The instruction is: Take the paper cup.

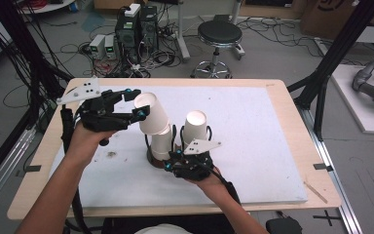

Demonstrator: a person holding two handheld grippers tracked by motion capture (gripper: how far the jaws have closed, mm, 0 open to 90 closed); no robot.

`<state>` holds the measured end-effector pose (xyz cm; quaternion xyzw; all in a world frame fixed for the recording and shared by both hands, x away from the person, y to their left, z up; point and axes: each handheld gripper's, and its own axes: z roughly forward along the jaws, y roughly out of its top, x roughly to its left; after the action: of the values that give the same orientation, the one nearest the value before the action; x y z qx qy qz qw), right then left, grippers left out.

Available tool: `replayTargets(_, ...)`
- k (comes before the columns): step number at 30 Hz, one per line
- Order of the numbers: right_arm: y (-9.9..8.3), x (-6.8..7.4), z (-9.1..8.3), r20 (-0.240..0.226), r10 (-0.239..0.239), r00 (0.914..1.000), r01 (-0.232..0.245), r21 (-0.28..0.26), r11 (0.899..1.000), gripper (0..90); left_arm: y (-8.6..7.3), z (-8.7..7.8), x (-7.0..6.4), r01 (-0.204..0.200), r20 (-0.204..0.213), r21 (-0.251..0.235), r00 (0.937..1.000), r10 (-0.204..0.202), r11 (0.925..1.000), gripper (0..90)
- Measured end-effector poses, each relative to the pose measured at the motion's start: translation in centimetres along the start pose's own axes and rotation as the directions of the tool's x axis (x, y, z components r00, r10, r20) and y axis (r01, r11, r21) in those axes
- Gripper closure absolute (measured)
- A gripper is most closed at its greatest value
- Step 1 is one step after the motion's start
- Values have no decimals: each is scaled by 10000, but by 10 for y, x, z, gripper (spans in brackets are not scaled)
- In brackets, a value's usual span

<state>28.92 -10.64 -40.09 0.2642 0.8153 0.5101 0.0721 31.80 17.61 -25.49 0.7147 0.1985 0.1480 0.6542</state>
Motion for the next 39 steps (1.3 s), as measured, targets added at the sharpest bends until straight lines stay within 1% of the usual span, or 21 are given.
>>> replayTargets(2, 0, -3, -8, -350, -33, 9994, 30, -101, 9999, 504, -1, -2, -3, -6, 109, 48, 9999, 5, 10000, 361)
replayTargets(3, 0, -3, -8, -350, -33, 9994, 30, -101, 9999, 504, -2, -3, -4, -8, 185, 56, 9998, 7, 10000, 361)
replayTargets(5, 0, -4, -14, -684, -287, 9972, 270, -264, 9993, 463, -5, -4, -7, -35, 303, 96, 9995, 32, 9999, 362)
replayTargets(7, 1, -5, -21, -1097, -562, 9924, 523, -381, 9979, 409, -8, -5, -10, -80, 450, 104, 9990, 75, 9999, 362)
replayTargets(8, 1, -5, -27, -1529, -782, 9851, 722, -446, 9964, 360, -11, -5, -12, -61, 515, 100, 9987, 56, 9999, 362)
replayTargets(9, 1, -4, -30, -1633, -863, 9828, 795, -476, 9957, 326, -14, -5, -13, -82, 599, 105, 9982, 76, 9999, 362)
replayTargets(10, 1, -4, -30, -1633, -863, 9828, 795, -476, 9957, 326, -16, -4, -15, -83, 697, 117, 9975, 74, 9999, 362)
replayTargets(11, 1, -5, -36, -1742, -1072, 9789, 990, -552, 9936, 287, -19, -4, -16, -103, 734, 156, 9973, 91, 9998, 362)
replayTargets(13, 0, -5, -39, -1780, -1158, 9772, 1067, -598, 9925, 266, -24, -4, -19, -79, 839, 179, 9965, 64, 9998, 361)
replayTargets(14, 0, -6, -43, -1825, -1348, 9739, 1242, -686, 9899, 248, -26, -4, -20, -122, 859, 201, 9962, 105, 9997, 362)
replayTargets(16, -2, -9, -50, -1836, -1523, 9711, 1395, -809, 9869, 220, -31, -4, -23, -106, 919, 180, 9957, 89, 9998, 361)
replayTargets(20, -4, -15, -64, -1658, -1633, 9725, 1472, -1050, 9835, 215, -37, -2, -27, -164, 1084, 188, 9940, 142, 9997, 361)
replayTargets(21, -4, -18, -69, -1509, -1754, 9729, 1591, -1140, 9807, 215, -39, -1, -28, -139, 1144, 178, 9934, 117, 9997, 361)
replayTargets(22, -5, -20, -71, -1499, -1764, 9728, 1602, -1140, 9805, 215, -40, 0, -29, -168, 1186, 197, 9928, 143, 9997, 361)
replayTargets(24, -6, -22, -75, -1469, -1854, 9716, 1688, -1186, 9785, 215, -41, 1, -31, -210, 1310, 222, 9912, 179, 9995, 361)
replayTargets(29, -8, -26, -83, -1458, -1870, 9715, 1695, -1245, 9776, 215, -43, 6, -35, -259, 1511, 248, 9883, 219, 9994, 361)
replayTargets(30, -9, -27, -87, -1368, -2065, 9688, 1887, -1323, 9731, 215, -43, 7, -36, -283, 1570, 253, 9873, 240, 9993, 361)
replayTargets(32, -9, -28, -89, -1335, -2051, 9696, 1872, -1349, 9730, 215, -43, 9, -38, -280, 1666, 275, 9858, 231, 9992, 361)
replayTargets(34, -8, -32, -94, -1150, -2120, 9705, 1958, -1377, 9709, 215, -44, 12, -39, -337, 1771, 308, 9838, 277, 9990, 361)
replayTargets(37, -7, -35, -97, -1006, -2164, 9711, 2015, -1402, 9694, 215, -45, 17, -40, -370, 1780, 405, 9836, 292, 9985, 361)
replayTargets(39, -6, -39, -98, -922, -2328, 9682, 2175, -1509, 9643, 215, -46, 21, -42, -423, 1821, 465, 9827, 331, 9980, 361)
